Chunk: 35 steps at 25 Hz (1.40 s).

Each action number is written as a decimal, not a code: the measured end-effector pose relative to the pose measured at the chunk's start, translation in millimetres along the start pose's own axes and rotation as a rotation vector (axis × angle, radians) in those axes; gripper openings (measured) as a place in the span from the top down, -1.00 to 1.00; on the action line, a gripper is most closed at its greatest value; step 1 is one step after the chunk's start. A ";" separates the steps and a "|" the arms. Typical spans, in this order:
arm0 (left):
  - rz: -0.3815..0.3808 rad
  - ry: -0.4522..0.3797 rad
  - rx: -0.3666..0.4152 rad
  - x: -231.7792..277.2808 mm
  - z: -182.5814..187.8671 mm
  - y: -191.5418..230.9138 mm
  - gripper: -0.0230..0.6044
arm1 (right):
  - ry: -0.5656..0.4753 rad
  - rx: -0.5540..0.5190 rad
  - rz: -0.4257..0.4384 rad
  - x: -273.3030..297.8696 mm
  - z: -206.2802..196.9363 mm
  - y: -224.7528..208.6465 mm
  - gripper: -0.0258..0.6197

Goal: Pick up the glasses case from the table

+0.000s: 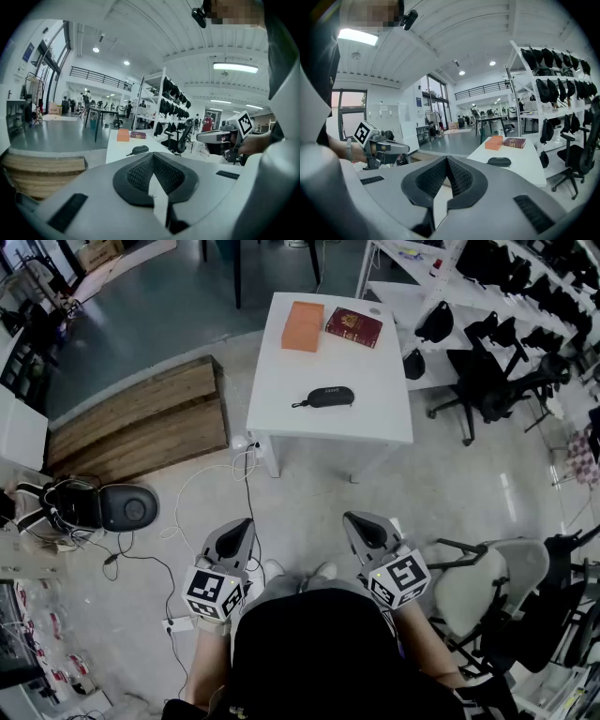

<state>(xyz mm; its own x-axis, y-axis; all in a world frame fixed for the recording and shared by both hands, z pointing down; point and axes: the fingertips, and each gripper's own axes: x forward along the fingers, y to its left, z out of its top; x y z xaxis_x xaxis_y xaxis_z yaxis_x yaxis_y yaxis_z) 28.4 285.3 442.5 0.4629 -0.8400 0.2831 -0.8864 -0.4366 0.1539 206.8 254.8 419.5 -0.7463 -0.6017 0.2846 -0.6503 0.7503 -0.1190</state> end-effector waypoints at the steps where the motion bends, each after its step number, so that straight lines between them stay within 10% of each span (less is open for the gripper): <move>1: -0.006 -0.007 0.013 -8.2 -0.9 3.4 0.87 | 0.007 0.003 -0.003 2.4 -0.4 6.8 0.83; 20: -0.056 -0.040 0.030 -77.9 -23.5 96.4 0.87 | 0.039 -0.008 0.022 98.7 14.7 96.9 0.83; 35: 0.054 -0.001 -0.053 -37.8 -26.1 195.9 0.87 | 0.087 -0.035 0.141 225.6 33.6 64.9 0.83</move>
<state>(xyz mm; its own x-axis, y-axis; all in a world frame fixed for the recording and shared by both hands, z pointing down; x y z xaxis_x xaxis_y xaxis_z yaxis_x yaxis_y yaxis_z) -162.6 240.0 486.6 0.4142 -0.8623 0.2915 -0.9086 -0.3728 0.1883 -8.5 158.6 444.1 -0.8135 -0.4650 0.3493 -0.5337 0.8355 -0.1306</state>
